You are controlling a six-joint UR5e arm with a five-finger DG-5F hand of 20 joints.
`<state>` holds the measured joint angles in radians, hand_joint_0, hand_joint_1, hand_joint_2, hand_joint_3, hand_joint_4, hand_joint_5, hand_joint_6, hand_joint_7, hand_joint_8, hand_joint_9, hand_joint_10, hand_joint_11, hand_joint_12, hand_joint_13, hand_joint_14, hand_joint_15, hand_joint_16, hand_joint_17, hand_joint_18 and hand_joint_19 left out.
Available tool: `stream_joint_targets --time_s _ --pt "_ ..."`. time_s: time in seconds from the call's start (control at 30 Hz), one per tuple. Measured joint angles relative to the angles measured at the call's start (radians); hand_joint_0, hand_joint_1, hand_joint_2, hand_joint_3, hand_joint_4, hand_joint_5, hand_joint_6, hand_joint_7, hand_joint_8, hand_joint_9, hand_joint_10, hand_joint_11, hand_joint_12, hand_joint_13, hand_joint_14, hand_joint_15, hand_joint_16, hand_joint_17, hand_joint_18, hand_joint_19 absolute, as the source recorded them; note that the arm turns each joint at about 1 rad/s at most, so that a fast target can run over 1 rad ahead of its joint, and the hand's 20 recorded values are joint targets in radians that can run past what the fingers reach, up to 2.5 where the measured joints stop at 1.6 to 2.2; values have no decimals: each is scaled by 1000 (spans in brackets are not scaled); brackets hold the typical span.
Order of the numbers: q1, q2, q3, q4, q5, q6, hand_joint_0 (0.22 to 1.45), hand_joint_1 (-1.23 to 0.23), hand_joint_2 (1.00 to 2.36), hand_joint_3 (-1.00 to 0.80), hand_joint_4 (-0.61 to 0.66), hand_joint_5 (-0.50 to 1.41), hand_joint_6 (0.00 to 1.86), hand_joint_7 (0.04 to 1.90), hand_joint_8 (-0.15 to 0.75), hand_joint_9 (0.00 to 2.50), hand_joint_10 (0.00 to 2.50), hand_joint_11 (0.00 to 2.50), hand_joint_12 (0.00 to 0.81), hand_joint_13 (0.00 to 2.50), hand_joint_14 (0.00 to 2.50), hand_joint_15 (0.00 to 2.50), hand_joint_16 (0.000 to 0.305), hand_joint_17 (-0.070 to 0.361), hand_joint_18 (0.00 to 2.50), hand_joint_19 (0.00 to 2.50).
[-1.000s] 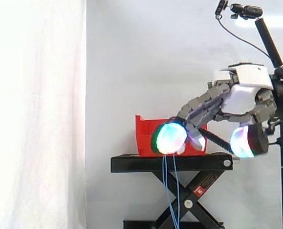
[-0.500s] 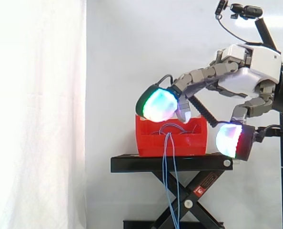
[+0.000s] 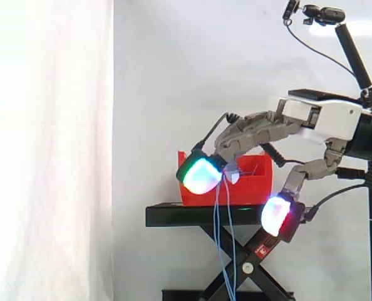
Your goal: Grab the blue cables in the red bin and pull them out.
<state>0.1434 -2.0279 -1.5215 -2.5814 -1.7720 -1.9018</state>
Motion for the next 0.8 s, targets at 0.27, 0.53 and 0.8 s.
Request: stream_joint_targets --time_s 0.27,0.53,0.8 --pt "-34 -2 27 -196 5 101 743 -932 1000 -1000 219 433 11 432 291 758 16 1159 394 701 22 723 54 120 500 566" --pt "-67 -123 140 -300 -87 219 745 -931 1000 -1000 221 436 10 435 295 770 15 1165 394 717 21 731 53 120 503 575" --pt "-106 -295 354 -499 -194 153 746 -929 1000 -1000 224 440 10 432 294 779 15 1172 394 726 22 738 53 120 510 574"
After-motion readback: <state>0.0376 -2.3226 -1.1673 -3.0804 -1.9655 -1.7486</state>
